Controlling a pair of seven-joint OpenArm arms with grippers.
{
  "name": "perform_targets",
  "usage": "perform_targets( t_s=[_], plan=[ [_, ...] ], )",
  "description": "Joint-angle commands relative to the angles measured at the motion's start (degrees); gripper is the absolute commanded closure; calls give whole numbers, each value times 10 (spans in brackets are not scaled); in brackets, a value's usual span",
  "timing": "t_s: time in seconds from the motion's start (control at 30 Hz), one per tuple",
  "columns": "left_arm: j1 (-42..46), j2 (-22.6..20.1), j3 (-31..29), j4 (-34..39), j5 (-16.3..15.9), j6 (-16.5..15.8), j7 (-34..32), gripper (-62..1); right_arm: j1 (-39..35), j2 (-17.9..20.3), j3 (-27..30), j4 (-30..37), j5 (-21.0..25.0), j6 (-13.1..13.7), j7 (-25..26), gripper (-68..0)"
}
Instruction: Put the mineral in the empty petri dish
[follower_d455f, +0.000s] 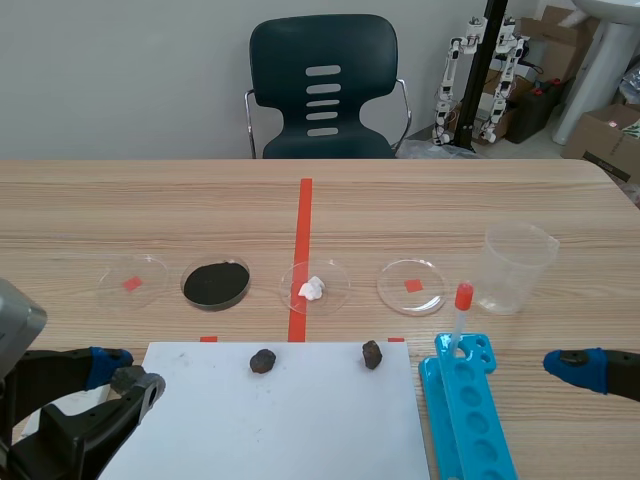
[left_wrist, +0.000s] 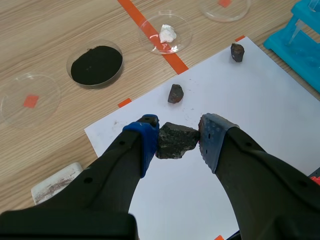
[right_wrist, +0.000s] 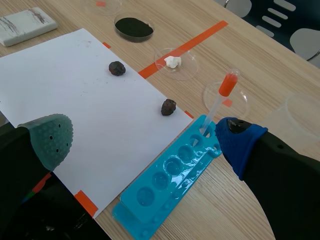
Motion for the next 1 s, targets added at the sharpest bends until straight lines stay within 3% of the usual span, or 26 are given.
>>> perform_targets(
  t_s=[0.0, 0.87, 0.97],
  plan=[
    [-3, 0, -3, 17, 0, 1, -10, -98, 0, 2, 5, 5, 6, -2, 8, -591],
    [-4, 0, -3, 16, 0, 1, -10, -98, 0, 2, 5, 5, 6, -2, 8, -591],
    [-16, 0, -3, 13, -18, 1, -5, -98, 0, 2, 5, 5, 6, -2, 8, -591]
  ],
)
